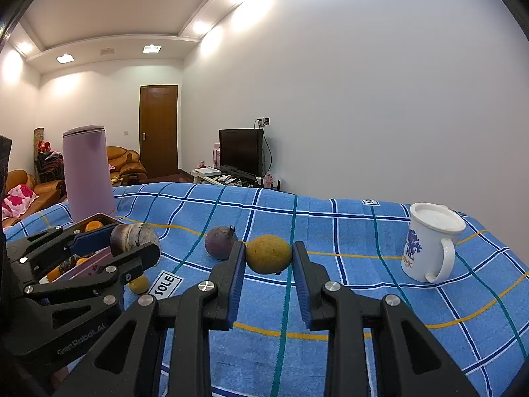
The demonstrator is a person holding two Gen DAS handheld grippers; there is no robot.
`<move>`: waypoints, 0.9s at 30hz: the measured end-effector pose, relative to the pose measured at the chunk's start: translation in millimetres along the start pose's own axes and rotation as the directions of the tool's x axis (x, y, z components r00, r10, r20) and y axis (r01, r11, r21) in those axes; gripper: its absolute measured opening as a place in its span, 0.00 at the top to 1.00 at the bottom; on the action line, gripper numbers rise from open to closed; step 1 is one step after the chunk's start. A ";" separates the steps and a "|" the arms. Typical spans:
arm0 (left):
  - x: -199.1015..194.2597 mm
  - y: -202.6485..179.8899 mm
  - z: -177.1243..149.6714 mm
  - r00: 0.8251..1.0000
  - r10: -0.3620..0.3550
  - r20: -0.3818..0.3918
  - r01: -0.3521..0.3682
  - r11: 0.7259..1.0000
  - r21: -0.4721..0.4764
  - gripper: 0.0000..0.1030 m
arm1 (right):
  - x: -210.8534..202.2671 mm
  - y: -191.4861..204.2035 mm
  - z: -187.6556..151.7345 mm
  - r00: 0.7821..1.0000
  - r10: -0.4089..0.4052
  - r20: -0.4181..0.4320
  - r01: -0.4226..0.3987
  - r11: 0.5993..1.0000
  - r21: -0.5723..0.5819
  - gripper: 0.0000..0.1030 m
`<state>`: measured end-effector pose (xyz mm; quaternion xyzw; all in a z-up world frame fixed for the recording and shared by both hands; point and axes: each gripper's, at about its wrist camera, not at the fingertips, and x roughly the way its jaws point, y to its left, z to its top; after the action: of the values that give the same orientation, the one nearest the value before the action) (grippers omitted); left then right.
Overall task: Organize fruits
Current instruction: 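Carry the yellow fruit toward the pink tin with the right tool while the left tool carries the snack roll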
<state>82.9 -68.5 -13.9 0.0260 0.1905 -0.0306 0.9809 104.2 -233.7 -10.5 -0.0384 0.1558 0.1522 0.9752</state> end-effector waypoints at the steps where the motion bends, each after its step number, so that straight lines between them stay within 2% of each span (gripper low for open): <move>1: -0.8 0.5 -0.2 1.000 -0.002 0.000 0.002 1.000 -0.001 0.54 | -0.9 1.0 -0.3 1.000 0.002 0.001 -0.002 1.000 -0.001 0.71; 27: -18.2 25.5 -7.8 1.000 0.005 -0.016 -0.006 1.000 -0.025 0.54 | 7.6 28.6 0.5 0.996 0.081 -0.033 -0.082 0.996 -0.020 0.71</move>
<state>65.0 -41.7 -13.3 0.0145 0.1984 -0.0254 0.9797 102.5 -204.4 -13.3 -0.0447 0.1712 0.1927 0.9652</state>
